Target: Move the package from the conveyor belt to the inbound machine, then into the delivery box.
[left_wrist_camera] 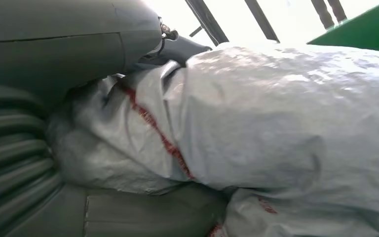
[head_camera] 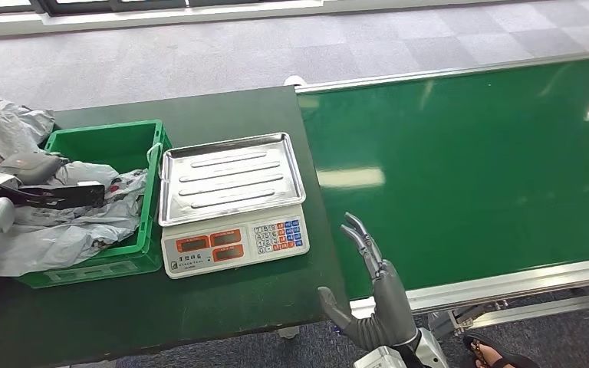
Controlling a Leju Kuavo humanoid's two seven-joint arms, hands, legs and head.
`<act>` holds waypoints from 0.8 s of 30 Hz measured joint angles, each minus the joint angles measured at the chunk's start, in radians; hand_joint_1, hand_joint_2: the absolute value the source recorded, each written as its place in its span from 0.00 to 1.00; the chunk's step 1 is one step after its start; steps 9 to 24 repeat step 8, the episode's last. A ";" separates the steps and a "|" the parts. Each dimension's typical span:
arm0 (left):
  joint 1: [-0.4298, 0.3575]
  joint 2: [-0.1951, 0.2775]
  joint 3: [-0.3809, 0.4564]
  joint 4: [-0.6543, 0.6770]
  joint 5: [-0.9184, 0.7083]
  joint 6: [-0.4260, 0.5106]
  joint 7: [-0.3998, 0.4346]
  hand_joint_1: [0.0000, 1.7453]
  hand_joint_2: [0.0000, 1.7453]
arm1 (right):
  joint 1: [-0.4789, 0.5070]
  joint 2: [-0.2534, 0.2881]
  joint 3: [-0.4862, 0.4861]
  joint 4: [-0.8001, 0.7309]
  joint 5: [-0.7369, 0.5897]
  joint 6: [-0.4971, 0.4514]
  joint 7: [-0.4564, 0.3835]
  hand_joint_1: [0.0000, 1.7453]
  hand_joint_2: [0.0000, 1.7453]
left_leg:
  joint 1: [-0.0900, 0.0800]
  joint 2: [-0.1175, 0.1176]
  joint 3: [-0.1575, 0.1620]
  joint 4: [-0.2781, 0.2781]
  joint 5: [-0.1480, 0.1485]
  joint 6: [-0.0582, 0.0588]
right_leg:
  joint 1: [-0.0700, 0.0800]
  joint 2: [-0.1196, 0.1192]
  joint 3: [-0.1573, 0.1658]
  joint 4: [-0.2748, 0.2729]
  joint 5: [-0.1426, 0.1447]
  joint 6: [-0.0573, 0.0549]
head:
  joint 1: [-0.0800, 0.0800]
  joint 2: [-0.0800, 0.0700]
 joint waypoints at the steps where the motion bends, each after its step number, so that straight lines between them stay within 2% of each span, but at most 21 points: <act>1: 0.007 0.000 0.004 0.001 -0.003 0.006 0.000 0.00 0.00 | 0.000 0.001 0.000 0.000 0.002 0.002 0.001 0.00 1.00 | 0.000 0.000 0.000 0.000 0.000 0.000 | 0.000 0.000 0.000 0.000 0.000 0.000 | 0.000 0.000; 4: 0.025 -0.004 0.020 -0.006 0.011 0.050 -0.014 0.00 0.00 | 0.000 0.005 -0.002 0.000 0.011 0.004 0.003 0.00 1.00 | 0.000 0.000 0.000 0.000 0.000 0.000 | 0.000 0.000 -0.001 0.000 0.000 0.000 | 0.000 0.000; 8: 0.124 -0.044 0.153 -0.175 0.297 0.142 -0.057 0.00 0.00 | 0.015 0.012 -0.018 -0.015 0.039 -0.040 0.011 0.00 1.00 | -0.002 -0.002 0.001 0.001 0.000 0.000 | -0.001 -0.002 0.000 -0.001 0.000 0.000 | 0.000 0.000; 24: 0.124 -0.044 0.153 -0.175 0.297 0.142 -0.057 0.00 0.00 | 0.015 0.012 -0.018 -0.015 0.039 -0.040 0.011 0.00 1.00 | -0.002 -0.002 0.001 0.001 0.000 0.000 | -0.001 -0.002 0.000 -0.001 0.000 0.000 | 0.000 0.000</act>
